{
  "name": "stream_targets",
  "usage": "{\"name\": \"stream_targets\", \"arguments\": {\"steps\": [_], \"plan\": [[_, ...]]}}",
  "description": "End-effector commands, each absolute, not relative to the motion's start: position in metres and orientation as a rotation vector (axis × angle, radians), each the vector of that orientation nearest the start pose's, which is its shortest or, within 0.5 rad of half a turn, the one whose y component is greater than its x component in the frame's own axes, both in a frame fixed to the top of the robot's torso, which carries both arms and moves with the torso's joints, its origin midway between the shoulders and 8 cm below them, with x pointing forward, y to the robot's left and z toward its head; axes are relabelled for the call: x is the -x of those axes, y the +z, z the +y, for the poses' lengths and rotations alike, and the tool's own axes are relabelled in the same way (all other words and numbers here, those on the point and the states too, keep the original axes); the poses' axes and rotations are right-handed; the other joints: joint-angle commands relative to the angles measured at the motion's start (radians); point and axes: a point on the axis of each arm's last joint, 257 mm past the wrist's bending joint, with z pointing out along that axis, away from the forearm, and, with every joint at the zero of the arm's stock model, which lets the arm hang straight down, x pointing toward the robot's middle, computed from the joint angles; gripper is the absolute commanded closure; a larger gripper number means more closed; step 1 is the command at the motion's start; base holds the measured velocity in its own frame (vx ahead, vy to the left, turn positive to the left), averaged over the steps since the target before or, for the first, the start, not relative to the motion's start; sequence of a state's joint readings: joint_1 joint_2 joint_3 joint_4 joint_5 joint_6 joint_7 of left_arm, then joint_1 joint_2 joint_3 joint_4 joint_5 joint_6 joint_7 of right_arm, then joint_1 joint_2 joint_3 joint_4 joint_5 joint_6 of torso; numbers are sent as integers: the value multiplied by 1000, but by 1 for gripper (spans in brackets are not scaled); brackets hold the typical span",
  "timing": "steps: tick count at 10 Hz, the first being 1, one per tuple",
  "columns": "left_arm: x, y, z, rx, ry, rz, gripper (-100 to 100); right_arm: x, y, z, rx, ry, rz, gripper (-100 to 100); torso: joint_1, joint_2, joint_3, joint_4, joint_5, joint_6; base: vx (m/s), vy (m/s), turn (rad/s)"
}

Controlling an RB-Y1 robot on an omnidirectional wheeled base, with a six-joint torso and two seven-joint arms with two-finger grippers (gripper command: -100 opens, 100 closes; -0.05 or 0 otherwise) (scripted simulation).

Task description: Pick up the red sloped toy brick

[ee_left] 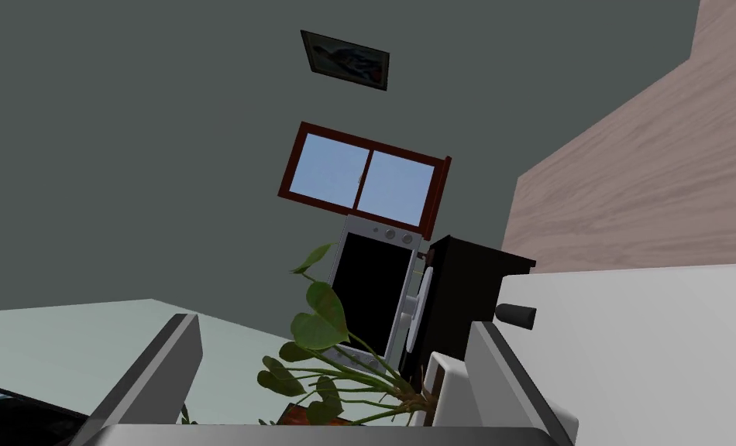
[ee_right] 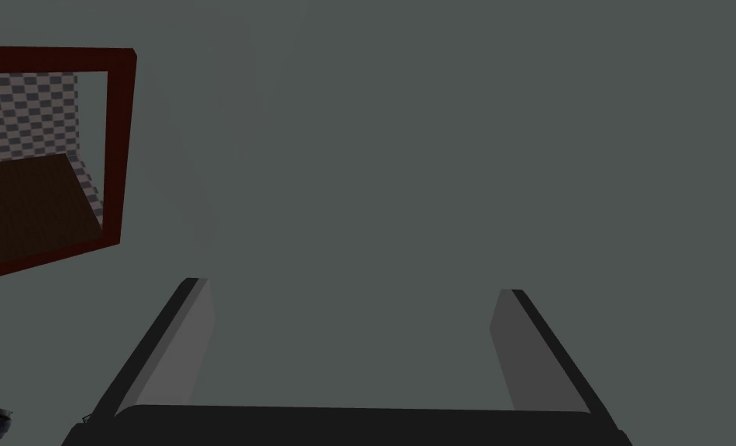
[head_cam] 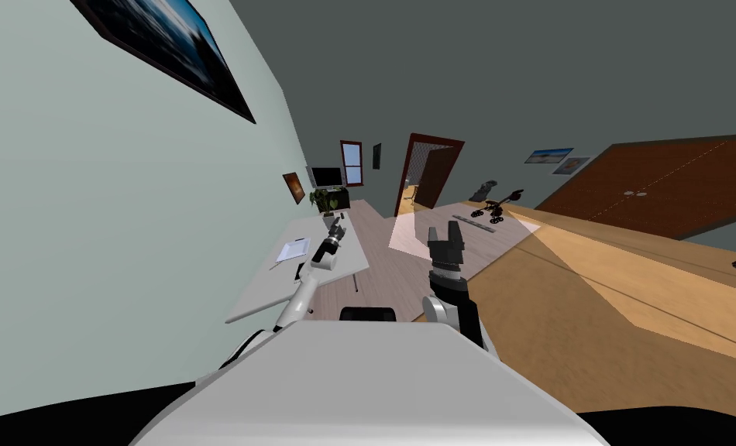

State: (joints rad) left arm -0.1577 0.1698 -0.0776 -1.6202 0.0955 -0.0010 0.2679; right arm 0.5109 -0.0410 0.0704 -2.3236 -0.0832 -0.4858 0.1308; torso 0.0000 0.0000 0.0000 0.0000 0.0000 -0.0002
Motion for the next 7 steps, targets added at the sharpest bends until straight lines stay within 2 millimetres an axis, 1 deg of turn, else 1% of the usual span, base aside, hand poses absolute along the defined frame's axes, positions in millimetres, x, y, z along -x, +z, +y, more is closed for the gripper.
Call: {"name": "stream_targets", "arguments": {"steps": [1,2,3,4,5,6,7], "plan": [[-587,-140,196,1186,-1517,1135,-100,-339,36,-262,-628,1308,619,0,0,0,0,0,0,0,-9,1,17],[-598,-143,187,1217,-1520,1164,-100,-339,36,-261,-628,1308,619,0,0,0,0,0,0,0,-13,1,42],[-601,-161,190,1254,-1490,1192,-100,-339,36,-262,-628,1308,619,0,0,0,0,0,0,0,-12,-2,14],[-610,-162,180,1279,-1496,1215,-100,-339,36,-261,-628,1308,619,0,0,1,0,0,0,0,-14,-4,50],[-613,-176,182,1312,-1467,1243,-100,-339,36,-262,-628,1308,619,0,0,1,0,0,0,0,-11,-6,22],[-622,-179,173,1338,-1470,1268,-100,-339,36,-261,-628,1308,619,0,-1,0,0,0,0,0,-17,-9,37],[-623,-197,175,1378,-1433,1299,-100,-339,36,-261,-628,1308,619,0,-1,1,0,0,0,0,-14,-9,24]]}}
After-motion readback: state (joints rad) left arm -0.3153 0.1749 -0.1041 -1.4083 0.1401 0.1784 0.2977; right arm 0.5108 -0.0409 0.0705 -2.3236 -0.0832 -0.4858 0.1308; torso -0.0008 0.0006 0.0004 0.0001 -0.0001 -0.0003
